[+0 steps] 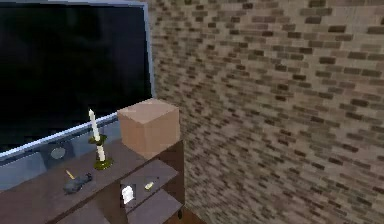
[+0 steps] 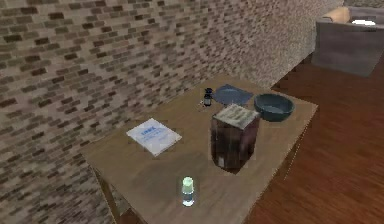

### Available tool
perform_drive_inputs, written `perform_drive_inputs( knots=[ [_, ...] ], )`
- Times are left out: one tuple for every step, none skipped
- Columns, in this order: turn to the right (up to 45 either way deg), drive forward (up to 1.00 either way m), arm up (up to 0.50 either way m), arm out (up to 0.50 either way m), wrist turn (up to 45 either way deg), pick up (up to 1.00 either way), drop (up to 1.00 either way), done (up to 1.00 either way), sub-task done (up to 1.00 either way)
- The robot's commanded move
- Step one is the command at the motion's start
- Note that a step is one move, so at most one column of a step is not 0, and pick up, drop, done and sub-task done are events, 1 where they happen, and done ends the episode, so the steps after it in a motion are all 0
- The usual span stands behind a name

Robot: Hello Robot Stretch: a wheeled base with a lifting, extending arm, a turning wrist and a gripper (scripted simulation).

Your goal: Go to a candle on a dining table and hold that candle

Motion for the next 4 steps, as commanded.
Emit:
perform_drive_inputs(
  knots=[
    [24.0, 0.00, 0.00, 0.00, 0.0, 0.00, 0.00, 0.00, 0.00],
    [0.0, 0.10, 0.00, 0.00, 0.0, 0.00, 0.00, 0.00, 0.00],
    [0.0, 0.00, 0.50, 0.00, 0.0, 0.00, 0.00, 0.00, 0.00],
    [0.0, 0.00, 0.32, 0.00, 0.0, 0.00, 0.00, 0.00, 0.00]
  ],
)
